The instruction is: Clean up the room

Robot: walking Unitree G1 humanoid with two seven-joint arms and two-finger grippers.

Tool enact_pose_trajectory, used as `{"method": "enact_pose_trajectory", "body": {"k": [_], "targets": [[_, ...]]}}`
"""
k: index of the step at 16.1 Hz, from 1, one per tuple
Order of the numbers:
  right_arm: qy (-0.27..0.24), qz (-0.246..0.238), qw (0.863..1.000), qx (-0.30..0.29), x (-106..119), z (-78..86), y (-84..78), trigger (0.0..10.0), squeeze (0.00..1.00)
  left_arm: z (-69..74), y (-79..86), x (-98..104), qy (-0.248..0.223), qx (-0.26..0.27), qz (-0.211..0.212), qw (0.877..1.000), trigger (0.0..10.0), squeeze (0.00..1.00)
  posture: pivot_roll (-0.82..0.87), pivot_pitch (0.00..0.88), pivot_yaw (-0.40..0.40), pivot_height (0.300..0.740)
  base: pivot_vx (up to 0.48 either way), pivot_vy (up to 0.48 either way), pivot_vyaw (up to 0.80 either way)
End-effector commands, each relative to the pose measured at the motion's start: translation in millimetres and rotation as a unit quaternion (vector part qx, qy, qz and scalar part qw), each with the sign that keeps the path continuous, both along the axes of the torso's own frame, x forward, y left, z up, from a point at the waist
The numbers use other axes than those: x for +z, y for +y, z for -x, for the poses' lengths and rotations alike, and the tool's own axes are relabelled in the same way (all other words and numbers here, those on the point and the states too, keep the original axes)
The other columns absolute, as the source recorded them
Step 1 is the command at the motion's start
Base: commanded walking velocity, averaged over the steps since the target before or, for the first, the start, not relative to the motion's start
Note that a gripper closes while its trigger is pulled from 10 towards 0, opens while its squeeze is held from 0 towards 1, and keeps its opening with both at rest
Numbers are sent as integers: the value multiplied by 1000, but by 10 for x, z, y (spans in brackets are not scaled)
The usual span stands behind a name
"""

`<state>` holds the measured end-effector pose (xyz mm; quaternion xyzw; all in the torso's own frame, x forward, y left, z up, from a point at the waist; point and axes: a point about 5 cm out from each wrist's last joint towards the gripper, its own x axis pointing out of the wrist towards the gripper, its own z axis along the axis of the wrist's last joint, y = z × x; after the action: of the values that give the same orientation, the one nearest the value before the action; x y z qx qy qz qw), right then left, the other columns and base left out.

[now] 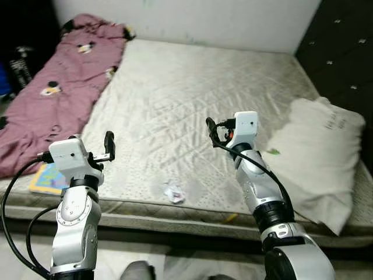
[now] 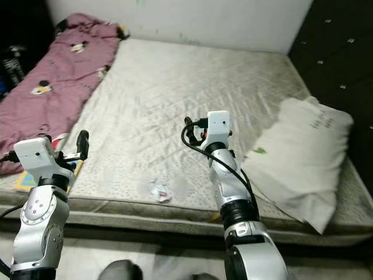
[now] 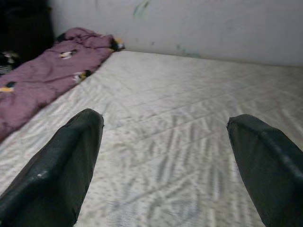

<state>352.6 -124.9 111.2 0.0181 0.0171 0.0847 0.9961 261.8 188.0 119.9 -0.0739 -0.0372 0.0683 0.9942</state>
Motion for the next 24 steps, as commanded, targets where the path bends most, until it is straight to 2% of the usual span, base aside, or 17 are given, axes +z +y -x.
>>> {"method": "enact_pose_trajectory", "body": {"k": [1,4,7,14,18,22,23,24], "targets": [[6,-1,1000,-9,-12,-11,-43,10000,0,3,-11,-7,2,-6,0,1000,10000,0,152,0,-92,740,0,480,0],[8,-1,1000,-7,-16,-13,-33,10000,0,10,-21,30,-10,-4,-19,1000,10000,0,157,0,-94,740,0,86,0],[9,-2,1000,-6,-24,-9,-28,10000,0,13,-44,7,-5,-26,11,1000,10000,0,158,0,-92,740,0,0,-533],[6,2,1000,-3,-20,-15,-18,10000,0,8,-52,12,-8,-29,10,999,10000,0,155,0,-92,740,0,0,0],[-8,-15,1000,-13,37,38,-52,10000,0,126,-2,19,2,-4,13,1000,10000,0,147,0,-63,740,0,0,0],[-29,-2,1000,7,62,186,-18,10000,0,302,142,18,11,34,-62,997,10000,0,161,0,-59,740,0,0,0],[-35,1,999,4,62,246,-37,10000,0,405,186,-49,27,38,-60,997,10000,0,157,0,-49,740,0,0,0],[-34,4,999,-1,32,288,-46,10000,0,446,208,-109,39,30,-48,998,10000,0,146,0,-41,740,0,0,0]]}}
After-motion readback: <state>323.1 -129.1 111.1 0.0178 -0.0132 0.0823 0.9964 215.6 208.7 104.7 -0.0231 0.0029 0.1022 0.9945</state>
